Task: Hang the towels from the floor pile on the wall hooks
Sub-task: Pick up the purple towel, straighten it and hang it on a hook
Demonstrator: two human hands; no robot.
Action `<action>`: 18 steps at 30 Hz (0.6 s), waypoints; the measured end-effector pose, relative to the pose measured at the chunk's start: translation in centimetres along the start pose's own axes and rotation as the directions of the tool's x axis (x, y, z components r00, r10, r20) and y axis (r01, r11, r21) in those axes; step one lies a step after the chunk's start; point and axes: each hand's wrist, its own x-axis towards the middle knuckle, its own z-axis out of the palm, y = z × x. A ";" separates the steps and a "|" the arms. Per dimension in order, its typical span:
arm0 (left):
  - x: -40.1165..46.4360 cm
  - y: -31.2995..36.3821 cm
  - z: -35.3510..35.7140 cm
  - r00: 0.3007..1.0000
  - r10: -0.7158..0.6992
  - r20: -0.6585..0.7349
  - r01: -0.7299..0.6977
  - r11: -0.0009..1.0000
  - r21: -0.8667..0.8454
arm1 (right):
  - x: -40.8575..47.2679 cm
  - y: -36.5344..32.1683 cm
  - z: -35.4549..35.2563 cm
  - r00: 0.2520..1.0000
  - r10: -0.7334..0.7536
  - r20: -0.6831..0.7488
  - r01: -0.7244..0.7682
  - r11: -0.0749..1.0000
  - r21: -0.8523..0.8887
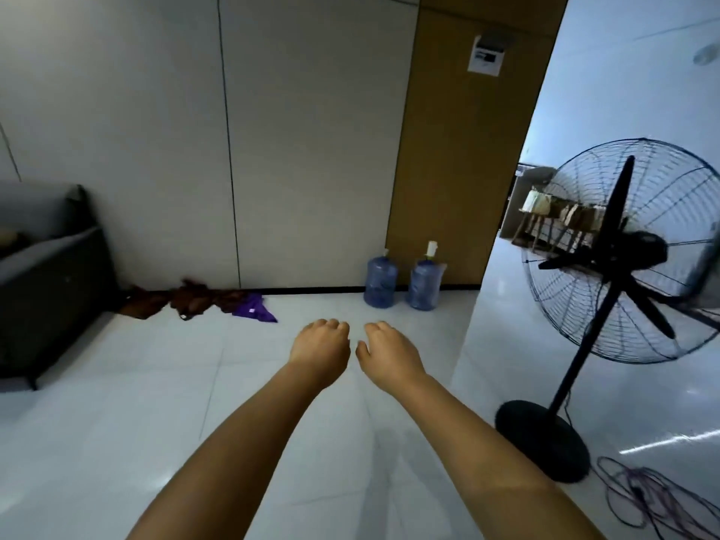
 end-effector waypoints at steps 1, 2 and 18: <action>1.7 -1.5 0.6 1.000 -0.022 0.005 0.022 1.000 0.004 | 2.4 -0.4 0.9 1.000 -0.019 0.006 0.019 1.000 0.006; 3.2 -2.9 1.1 0.999 -0.039 0.012 0.039 0.999 0.009 | 4.6 -0.7 1.6 0.999 -0.036 0.013 0.036 0.999 0.011; 21.1 -26.1 8.3 0.951 -0.301 0.066 0.296 0.953 0.067 | 33.9 -9.2 14.4 0.961 -0.220 0.166 0.218 0.975 0.028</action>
